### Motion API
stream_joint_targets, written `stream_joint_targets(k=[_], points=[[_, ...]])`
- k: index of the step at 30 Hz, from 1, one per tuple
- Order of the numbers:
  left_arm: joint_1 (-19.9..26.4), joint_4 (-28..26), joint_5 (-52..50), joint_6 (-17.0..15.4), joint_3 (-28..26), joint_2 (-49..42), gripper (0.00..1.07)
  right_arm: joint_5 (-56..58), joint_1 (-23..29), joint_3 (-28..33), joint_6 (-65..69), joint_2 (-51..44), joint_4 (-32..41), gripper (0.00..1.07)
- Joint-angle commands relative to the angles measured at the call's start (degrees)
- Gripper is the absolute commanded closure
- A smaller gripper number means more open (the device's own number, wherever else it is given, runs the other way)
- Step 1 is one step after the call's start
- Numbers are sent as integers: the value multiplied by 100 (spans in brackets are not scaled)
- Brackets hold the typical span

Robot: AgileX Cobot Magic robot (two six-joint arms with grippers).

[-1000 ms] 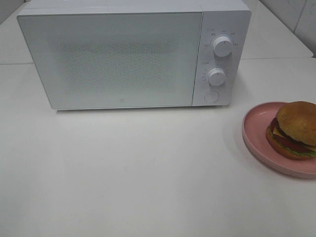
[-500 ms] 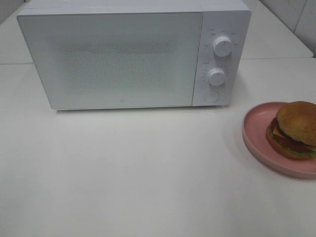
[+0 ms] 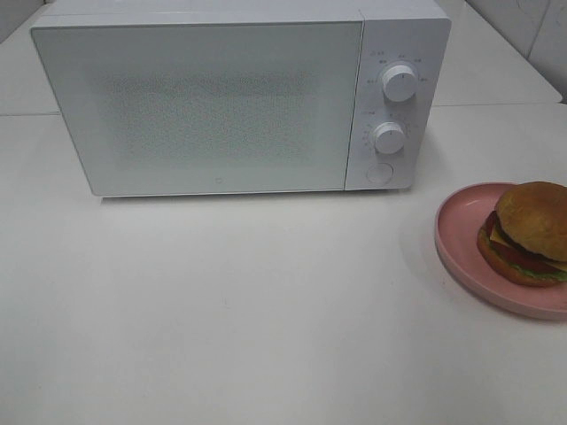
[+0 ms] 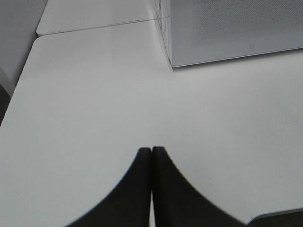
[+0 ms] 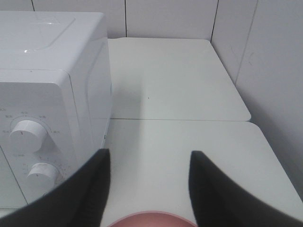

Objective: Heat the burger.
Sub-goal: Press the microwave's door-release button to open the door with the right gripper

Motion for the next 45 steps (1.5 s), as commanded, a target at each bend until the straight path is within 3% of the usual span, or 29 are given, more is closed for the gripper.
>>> stream_joint_targets(k=[1,3,5,6,7,8,16,18,20,23,32,45], points=[[6,-29,-80,-29,0,-120,106,-350,-6,-17,-69,235,0,76],[6,-29,-80,-29,0,-120,106,-430,-6,-17,-69,338,0,81],[6,-29,-80,-29,0,-120,106,-665,-6,-17,-69,573,0,97],[6,-29,-80,-29,0,-120,106,-665,-6,-17,-69,573,0,97],[6,-29,-80,-29,0,-120,106,-745,-6,-17,-57,670,0,106],[6,-29,-80,-29,0,-120,106,-808,6,-17,-57,756,0,107],[6,-29,-80,-29,0,-120,106,-859,206,-103,138,951,-34,107],[6,-29,-80,-29,0,-120,106,-877,785,-286,138,1186,-23,107],[6,-29,-80,-29,0,-120,106,-877,917,-332,138,1278,-23,107],[6,-29,-80,-29,0,-120,106,-882,1564,-561,138,1639,11,107],[6,-29,-80,-29,0,-120,106,-1203,2538,-682,751,2355,17,107],[6,-29,-80,-29,0,-120,106,-1604,2739,-682,1094,3575,0,107]])
